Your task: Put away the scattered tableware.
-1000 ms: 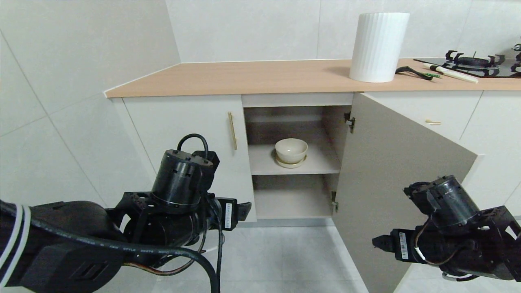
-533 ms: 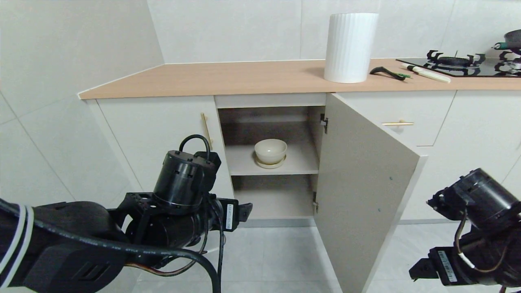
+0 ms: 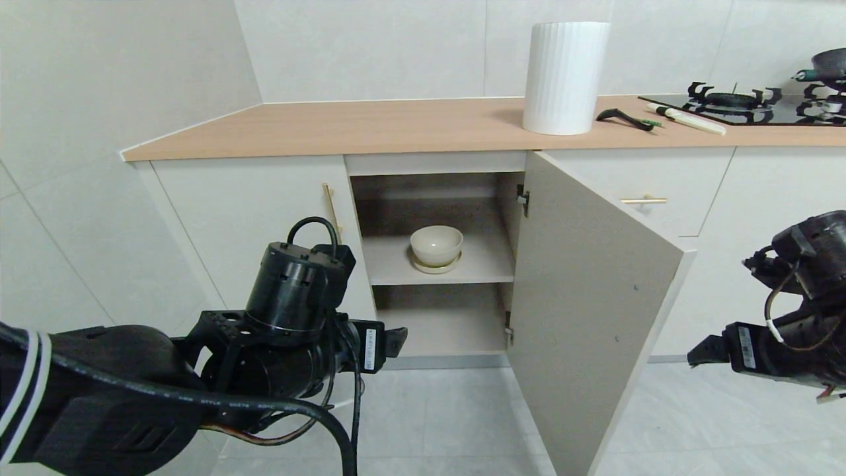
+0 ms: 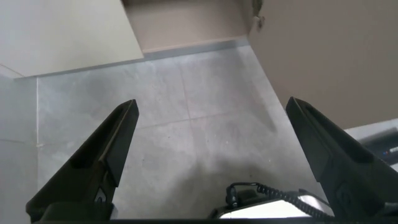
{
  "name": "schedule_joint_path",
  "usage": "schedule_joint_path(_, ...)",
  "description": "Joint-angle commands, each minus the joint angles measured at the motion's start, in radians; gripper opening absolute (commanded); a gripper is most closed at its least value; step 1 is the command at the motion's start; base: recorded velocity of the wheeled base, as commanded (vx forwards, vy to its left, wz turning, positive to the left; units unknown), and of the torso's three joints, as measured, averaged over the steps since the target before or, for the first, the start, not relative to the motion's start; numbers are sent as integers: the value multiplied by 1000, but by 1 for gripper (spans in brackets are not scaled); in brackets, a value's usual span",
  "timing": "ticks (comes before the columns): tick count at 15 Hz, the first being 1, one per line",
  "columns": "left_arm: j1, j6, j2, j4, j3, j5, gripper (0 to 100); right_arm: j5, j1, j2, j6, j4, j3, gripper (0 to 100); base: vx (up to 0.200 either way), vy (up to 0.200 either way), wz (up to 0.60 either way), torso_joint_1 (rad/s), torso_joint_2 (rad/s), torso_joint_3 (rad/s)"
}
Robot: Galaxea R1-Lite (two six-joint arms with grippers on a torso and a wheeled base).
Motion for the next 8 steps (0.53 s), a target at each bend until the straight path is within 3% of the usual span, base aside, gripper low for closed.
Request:
schedule_joint_path(1,0,0,-3,-1,2,1,100,8,-74,95,2,-82,4,100,0,0,0,0,0,0)
schedule_joint_path(8,14,-2,-5,-48,11,-1,100,91,-44,198,16,-335,-4,100,0,0,0,0,0,0)
